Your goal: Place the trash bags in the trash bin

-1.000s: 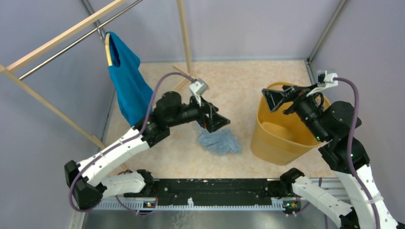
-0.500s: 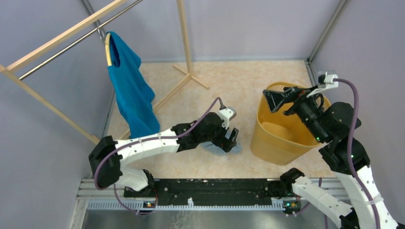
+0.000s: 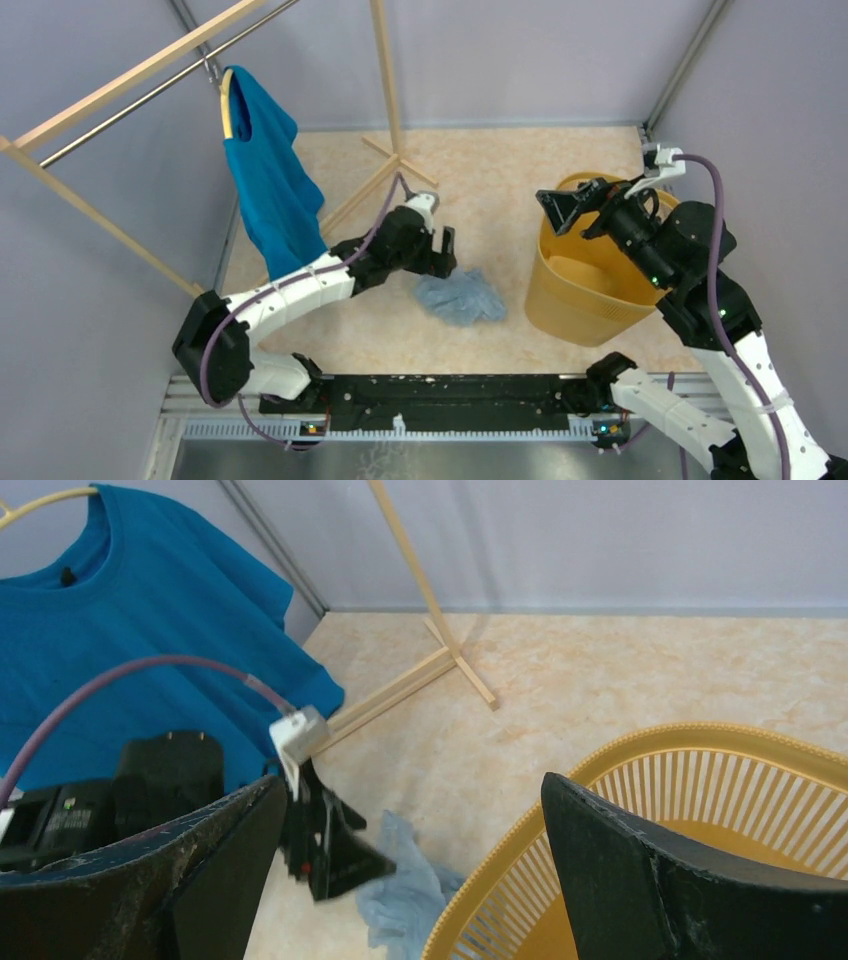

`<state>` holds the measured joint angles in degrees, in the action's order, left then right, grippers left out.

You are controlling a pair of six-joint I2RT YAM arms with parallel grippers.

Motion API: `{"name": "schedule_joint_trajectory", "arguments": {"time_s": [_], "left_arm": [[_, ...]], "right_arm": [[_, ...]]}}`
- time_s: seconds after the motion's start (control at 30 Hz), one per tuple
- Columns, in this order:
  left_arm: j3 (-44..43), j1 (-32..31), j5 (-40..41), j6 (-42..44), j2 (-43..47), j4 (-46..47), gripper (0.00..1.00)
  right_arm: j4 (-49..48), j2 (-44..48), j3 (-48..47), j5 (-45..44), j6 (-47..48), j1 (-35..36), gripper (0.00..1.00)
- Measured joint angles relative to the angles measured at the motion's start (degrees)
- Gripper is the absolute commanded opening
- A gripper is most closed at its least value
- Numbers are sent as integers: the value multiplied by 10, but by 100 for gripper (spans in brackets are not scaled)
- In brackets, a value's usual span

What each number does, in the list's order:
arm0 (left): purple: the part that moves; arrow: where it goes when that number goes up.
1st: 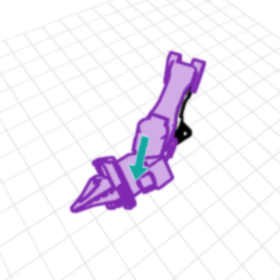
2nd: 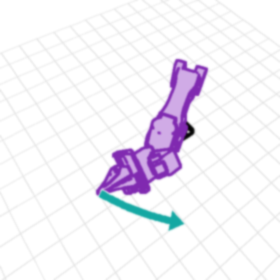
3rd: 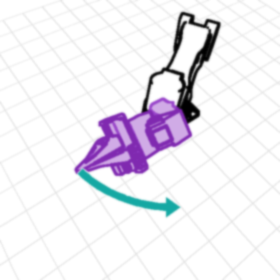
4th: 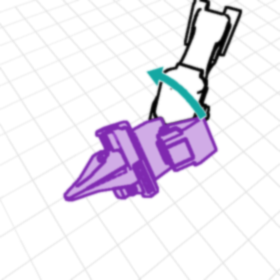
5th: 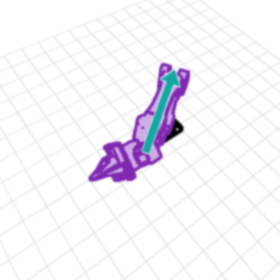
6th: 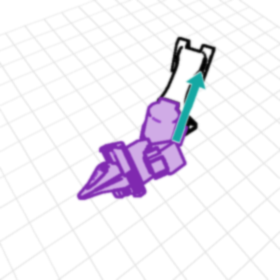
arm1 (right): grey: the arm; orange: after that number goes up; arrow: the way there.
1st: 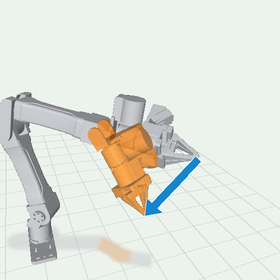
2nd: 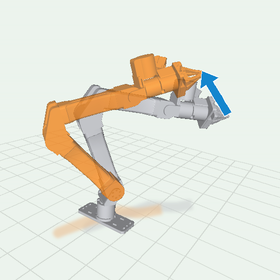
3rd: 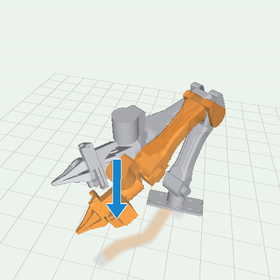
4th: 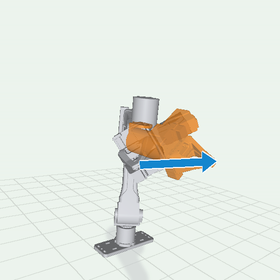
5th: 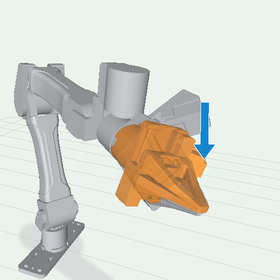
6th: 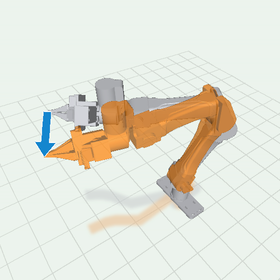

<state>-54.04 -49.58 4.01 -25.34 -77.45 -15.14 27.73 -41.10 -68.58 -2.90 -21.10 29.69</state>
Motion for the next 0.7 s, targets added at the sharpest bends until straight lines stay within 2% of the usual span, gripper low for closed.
{"name": "schedule_joint_trajectory", "arguments": {"time_s": [0.17, 0.57, 0.7], "left_arm": [[-9, 89, 17, -20, -19, -20, 98], [-60, 106, -31, -22, -173, -17, 98], [-60, 106, -47, -22, -187, -16, 81]], "right_arm": [[2, -7, 8, 14, 0, 0, 99], [32, -12, 8, 18, 18, 0, 99], [40, -16, 8, 23, 28, 0, 99]]}}
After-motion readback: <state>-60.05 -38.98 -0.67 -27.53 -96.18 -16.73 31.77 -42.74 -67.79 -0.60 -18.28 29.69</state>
